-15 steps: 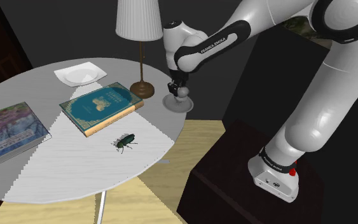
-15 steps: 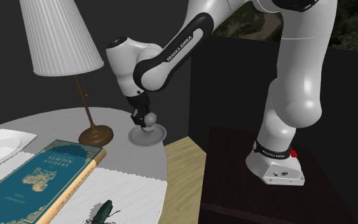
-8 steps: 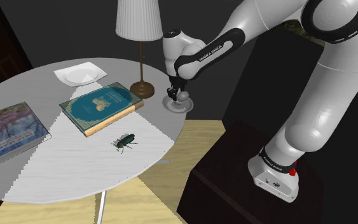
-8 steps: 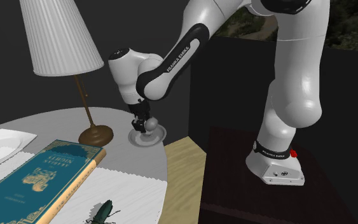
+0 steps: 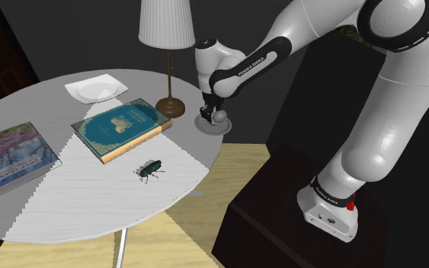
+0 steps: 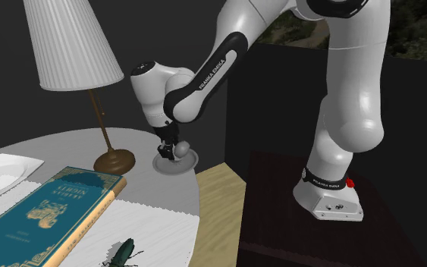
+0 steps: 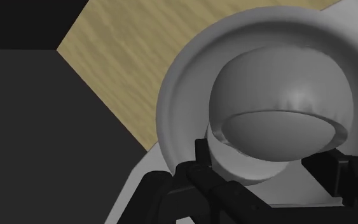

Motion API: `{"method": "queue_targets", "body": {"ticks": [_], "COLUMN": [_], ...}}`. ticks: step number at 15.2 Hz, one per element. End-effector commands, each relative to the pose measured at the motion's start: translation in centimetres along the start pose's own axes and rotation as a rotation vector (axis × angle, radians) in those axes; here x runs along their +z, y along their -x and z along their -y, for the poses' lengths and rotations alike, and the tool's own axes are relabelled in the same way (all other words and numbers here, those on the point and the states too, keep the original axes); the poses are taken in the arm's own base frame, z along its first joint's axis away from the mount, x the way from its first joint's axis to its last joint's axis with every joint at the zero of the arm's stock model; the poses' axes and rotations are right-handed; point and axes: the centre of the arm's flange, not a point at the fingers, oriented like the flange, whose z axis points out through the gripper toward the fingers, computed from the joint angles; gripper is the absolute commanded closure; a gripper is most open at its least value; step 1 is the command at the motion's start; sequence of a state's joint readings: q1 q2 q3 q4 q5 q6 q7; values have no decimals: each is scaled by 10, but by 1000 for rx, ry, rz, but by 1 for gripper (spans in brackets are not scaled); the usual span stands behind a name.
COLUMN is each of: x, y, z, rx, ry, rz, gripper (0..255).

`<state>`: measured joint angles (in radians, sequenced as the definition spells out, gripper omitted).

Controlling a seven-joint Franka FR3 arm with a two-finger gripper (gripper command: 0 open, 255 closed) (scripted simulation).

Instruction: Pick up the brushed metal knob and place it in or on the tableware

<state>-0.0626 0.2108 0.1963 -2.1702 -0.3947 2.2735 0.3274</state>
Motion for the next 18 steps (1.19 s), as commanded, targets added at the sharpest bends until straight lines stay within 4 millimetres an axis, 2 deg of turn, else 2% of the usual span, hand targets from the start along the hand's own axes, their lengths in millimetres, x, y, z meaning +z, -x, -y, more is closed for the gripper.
{"method": "queue_targets", "body": {"ticks": [1,6,10,18], "x": [7,5,-45,-45], "y": [2,3,2,2], "z": [3,4,4,4], "rx": [-5,-5,-5,-5], "ry": [-2,-2,-2,-2], "rz": [13,13,13,13], "gripper": [0,0,0,0]}}
